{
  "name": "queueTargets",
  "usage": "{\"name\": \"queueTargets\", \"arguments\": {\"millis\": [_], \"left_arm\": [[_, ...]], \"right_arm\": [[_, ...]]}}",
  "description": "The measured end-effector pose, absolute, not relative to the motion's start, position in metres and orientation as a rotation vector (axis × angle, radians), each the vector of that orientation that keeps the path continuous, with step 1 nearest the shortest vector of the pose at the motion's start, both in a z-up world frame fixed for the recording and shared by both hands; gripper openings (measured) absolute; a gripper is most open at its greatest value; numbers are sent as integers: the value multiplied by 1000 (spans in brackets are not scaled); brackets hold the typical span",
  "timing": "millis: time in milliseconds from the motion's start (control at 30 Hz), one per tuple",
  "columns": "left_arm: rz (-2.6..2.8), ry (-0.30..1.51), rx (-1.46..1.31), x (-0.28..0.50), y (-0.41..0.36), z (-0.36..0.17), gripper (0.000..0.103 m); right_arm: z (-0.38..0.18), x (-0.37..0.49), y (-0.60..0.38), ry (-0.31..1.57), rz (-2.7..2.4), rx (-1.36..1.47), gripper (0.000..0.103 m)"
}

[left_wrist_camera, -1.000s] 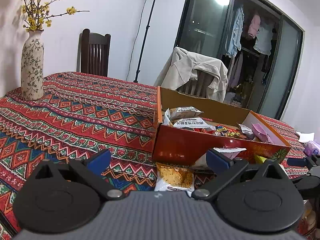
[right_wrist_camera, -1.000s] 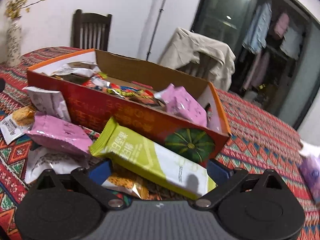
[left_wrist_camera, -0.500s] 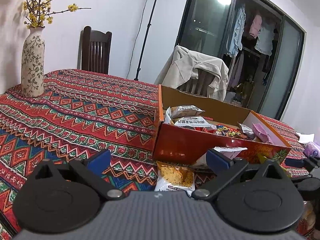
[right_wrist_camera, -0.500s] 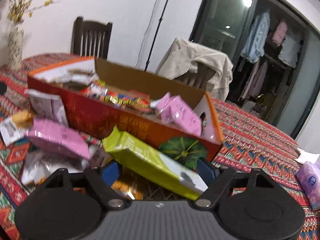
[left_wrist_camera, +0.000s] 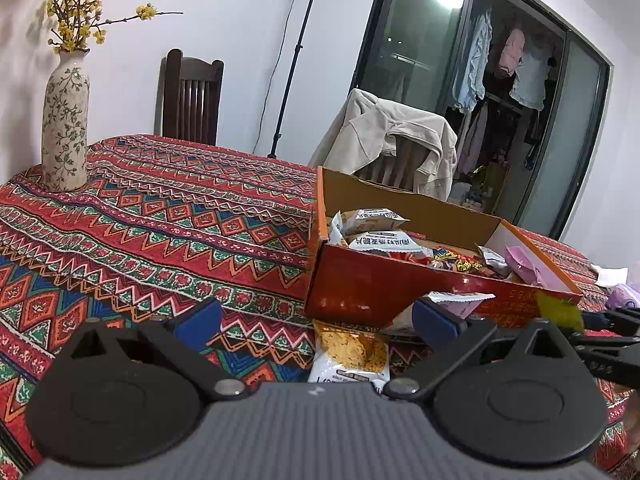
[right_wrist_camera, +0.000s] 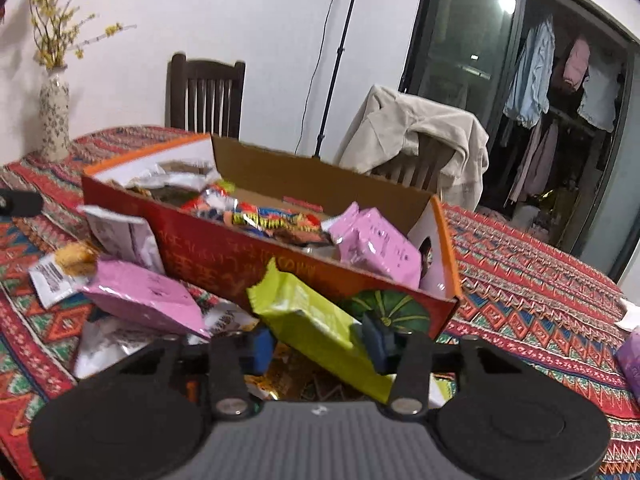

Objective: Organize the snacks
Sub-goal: 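Grasp the yellow-green snack bar with the right gripper, then grasp a white oat-cracker packet with the left gripper while the right holds the bar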

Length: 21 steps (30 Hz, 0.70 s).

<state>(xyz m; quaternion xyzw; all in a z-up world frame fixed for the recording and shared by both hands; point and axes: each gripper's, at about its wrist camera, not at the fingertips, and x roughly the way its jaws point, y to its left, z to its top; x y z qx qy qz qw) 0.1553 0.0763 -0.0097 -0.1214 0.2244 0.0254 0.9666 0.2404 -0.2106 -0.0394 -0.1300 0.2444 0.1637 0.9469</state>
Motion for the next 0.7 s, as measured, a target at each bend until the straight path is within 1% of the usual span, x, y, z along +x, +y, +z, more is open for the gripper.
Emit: {"name": "queueTargets", "arguments": {"millis": [167, 367, 500, 700], "left_arm": [[53, 450, -247, 155, 76, -9, 103], [68, 448, -254, 155, 78, -9, 103], [88, 456, -258, 156, 80, -9, 103], [89, 445, -263, 146, 80, -4, 103]], "right_arm": [[-22, 219, -215, 450, 327, -247, 30], [1, 202, -223, 406, 316, -183, 23], [20, 195, -230, 404, 337, -98, 20], [42, 189, -242, 410, 410, 55, 20]]}}
